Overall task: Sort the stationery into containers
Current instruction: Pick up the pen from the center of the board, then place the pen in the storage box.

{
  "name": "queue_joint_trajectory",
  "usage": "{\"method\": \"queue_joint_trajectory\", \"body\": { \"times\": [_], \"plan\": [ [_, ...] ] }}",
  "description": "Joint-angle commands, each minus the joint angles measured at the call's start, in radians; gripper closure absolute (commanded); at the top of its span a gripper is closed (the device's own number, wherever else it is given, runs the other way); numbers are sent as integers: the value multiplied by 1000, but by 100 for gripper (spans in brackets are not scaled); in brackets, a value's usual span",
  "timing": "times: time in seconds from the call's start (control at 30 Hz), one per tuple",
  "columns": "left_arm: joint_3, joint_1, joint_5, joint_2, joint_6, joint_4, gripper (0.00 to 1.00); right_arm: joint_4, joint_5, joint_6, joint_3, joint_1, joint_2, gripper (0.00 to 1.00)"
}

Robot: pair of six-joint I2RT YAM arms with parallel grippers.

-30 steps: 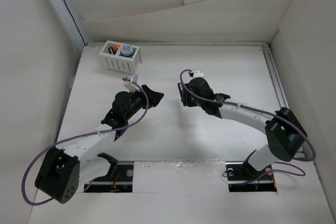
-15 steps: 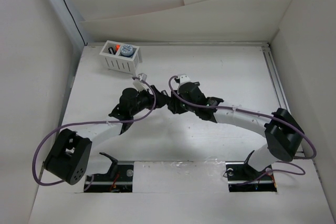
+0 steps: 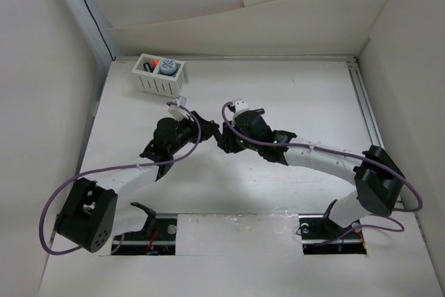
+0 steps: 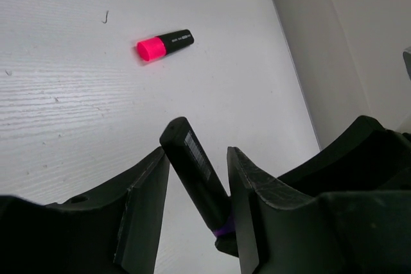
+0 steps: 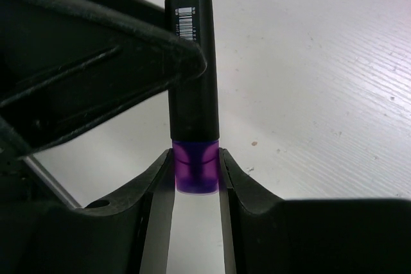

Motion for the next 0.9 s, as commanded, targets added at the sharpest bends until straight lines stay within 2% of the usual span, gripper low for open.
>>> {"method": "queue_joint_trajectory", "body": {
  "times": [0.0, 0.23, 0.4, 0.47, 0.5, 0.53, 0.63, 0.73, 0.87],
  "plan": [
    [-15, 14, -21, -37, -16, 55, 64, 65, -47, 7, 23, 13, -38, 88],
    [-15, 14, -21, -37, -16, 55, 68, 75, -91, 7, 23, 13, -47, 88],
    [-15, 14, -21, -48, -16, 66, 87, 75, -91, 7, 14, 13, -57, 88],
    [-24, 14, -41, -60, -7, 66, 91, 75, -91, 7, 14, 13, -57, 88],
    [-24, 14, -41, -60, -7, 55, 93, 75, -91, 7, 14, 13, -57, 86],
    [-24, 14, -60, -60, -7, 37, 96, 75, -91, 7, 14, 13, -57, 74],
    [-24, 14, -107, -83, -7, 6, 100, 75, -91, 7, 14, 13, -66, 52],
    [-2, 23, -141, -105, 12, -32, 100, 75, -82, -2, 5, 13, -102, 45],
    [31, 23, -188, -123, 12, -81, 100, 75, -47, -13, -17, 13, -170, 44]
  ]
}}
